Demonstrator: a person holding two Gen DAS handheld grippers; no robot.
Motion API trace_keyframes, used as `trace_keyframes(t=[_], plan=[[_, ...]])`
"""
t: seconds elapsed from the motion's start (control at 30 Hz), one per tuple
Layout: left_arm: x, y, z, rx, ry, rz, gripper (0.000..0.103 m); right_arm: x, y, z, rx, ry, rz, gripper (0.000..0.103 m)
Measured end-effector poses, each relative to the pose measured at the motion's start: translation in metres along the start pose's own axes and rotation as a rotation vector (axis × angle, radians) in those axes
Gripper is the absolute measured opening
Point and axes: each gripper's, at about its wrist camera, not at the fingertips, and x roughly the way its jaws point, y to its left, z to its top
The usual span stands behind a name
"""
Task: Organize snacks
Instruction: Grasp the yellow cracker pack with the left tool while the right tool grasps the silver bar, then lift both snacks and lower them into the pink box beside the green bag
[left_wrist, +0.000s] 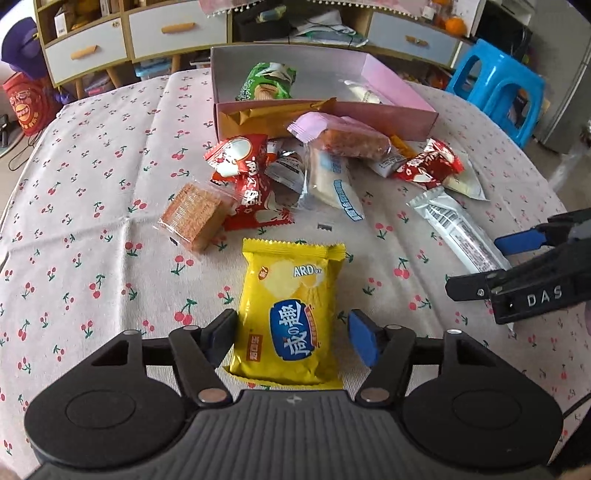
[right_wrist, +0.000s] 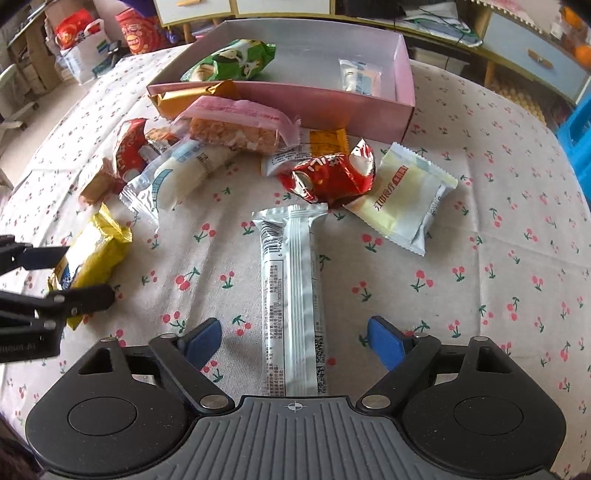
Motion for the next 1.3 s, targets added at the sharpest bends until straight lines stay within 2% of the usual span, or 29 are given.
trace_keyframes(t=[0.07,0.2,0.33,0.4,0.73,1.3], plan=[[0.0,-0.001,0.0,0.004,-0.001,0.004,0.058,-0.001,0.001,0.0,-0.012,-0.01,-0.012,0.076],[0.0,-0.004,0.0,0.028,0.005,0.021,0.051,-0.004,0.0,0.001,-0.012,-0.02,-0.005,0.055],[-0.001,-0.005,0.001,0.029,0.009,0.016,0.05,-0.007,0.001,0.002,-0.015,-0.025,0.0,0.034],[-0.001,-0.004,0.001,0.02,0.013,0.009,0.049,-0.008,0.002,0.002,-0.016,-0.023,0.004,0.03],[-0.008,0.0,0.004,-0.037,0.03,-0.029,0.048,-0.016,-0.001,0.003,0.028,-0.024,0.055,0.03],[-0.032,0.0,0.018,-0.084,-0.019,-0.082,0.048,-0.05,-0.006,0.017,0.103,-0.077,0.176,0.03]])
